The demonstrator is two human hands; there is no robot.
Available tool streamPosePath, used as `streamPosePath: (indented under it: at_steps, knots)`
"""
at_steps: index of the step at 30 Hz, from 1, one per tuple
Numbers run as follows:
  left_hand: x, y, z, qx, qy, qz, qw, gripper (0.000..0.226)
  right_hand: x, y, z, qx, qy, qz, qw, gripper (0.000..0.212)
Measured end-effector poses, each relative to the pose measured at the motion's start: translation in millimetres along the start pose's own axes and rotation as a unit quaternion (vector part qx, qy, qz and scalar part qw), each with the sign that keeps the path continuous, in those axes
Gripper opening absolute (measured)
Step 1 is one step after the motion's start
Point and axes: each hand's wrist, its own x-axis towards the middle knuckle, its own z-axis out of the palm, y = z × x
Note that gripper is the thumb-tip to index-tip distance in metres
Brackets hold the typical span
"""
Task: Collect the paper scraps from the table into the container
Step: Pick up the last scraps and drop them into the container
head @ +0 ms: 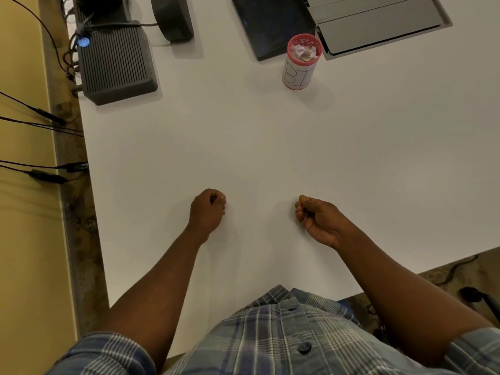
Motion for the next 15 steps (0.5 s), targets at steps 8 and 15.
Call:
streamPosePath:
  at_steps: [8, 15]
  knots:
    - [23, 57, 17, -0.046, -0.042, 0.022, 0.998, 0.019, 18, -54, 33, -0.043, -0.008, -0.068, 0.997, 0.016]
    - [79, 176, 54, -0.051, -0.083, 0.134, 0.986, 0.015, 50, -169, 105, -0.158, -0.017, -0.219, 0.963, 0.021]
